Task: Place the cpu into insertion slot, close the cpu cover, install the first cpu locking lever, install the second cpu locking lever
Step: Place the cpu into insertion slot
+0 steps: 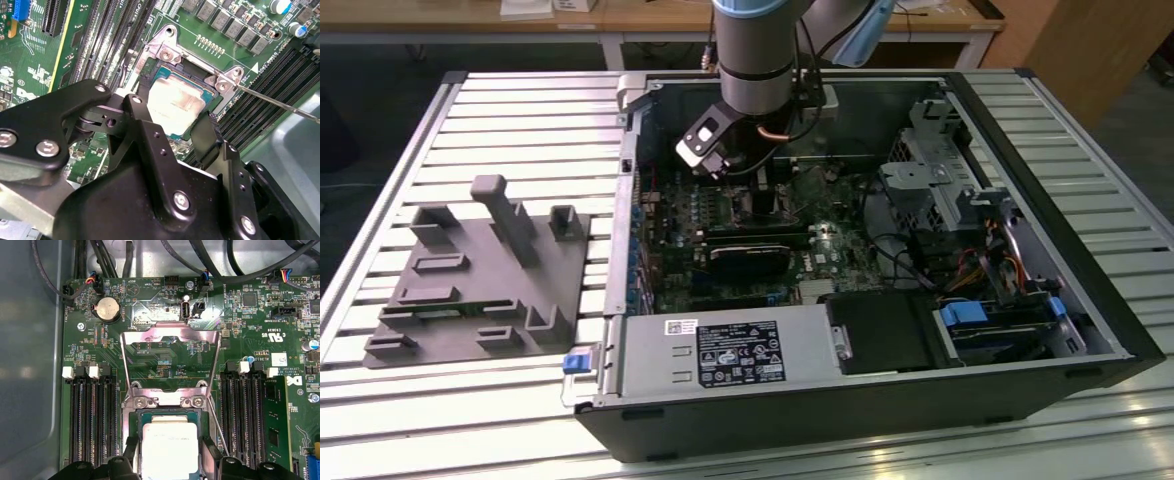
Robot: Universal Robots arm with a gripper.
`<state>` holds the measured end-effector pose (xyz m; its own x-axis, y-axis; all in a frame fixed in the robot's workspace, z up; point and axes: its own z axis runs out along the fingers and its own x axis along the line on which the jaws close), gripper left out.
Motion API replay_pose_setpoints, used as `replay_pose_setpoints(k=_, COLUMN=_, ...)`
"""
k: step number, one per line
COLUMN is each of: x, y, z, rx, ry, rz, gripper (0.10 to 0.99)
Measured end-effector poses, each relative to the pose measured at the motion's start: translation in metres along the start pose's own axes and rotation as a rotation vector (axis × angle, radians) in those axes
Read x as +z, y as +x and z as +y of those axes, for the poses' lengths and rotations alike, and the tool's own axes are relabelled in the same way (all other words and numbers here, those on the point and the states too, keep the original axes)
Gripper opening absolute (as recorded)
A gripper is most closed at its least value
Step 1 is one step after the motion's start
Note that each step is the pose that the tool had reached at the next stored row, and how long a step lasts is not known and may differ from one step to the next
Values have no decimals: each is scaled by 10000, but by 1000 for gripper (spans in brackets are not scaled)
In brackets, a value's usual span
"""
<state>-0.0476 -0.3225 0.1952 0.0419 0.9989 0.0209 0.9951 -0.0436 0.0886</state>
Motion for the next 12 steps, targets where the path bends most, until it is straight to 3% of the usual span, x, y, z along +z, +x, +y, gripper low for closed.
replay_pose_setpoints(k=8, x=-92, y=2, z=8, rx=0, ry=1, rz=0, gripper=604)
replay_pose_setpoints(k=12, x=-99, y=2, z=9, rx=0, ry=-1, rz=-3, gripper=604)
